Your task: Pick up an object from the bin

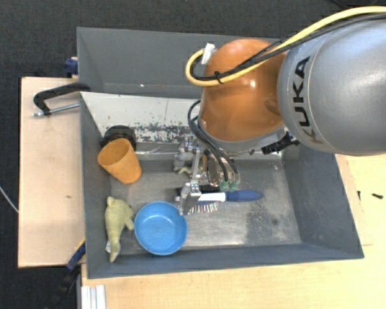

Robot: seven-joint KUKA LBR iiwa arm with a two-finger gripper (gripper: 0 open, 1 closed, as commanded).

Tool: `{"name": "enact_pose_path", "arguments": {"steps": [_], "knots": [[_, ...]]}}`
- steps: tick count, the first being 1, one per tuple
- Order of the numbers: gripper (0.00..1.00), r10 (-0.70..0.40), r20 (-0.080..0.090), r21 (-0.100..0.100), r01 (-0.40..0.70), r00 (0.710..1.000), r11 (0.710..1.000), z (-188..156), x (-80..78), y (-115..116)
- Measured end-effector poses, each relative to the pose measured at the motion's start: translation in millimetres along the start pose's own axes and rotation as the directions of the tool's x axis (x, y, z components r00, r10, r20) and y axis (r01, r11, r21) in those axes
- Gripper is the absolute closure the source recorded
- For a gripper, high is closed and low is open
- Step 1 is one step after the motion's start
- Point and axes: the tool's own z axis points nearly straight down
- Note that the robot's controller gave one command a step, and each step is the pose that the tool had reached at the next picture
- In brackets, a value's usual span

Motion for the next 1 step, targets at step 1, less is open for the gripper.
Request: {"name": "enact_pose_path", "arguments": {"steps": [1], "knots": [[0.0, -0.022, -0.008, 0.005, 0.022, 1.0, 1.0, 97.4, -0.3, -101.0]]}}
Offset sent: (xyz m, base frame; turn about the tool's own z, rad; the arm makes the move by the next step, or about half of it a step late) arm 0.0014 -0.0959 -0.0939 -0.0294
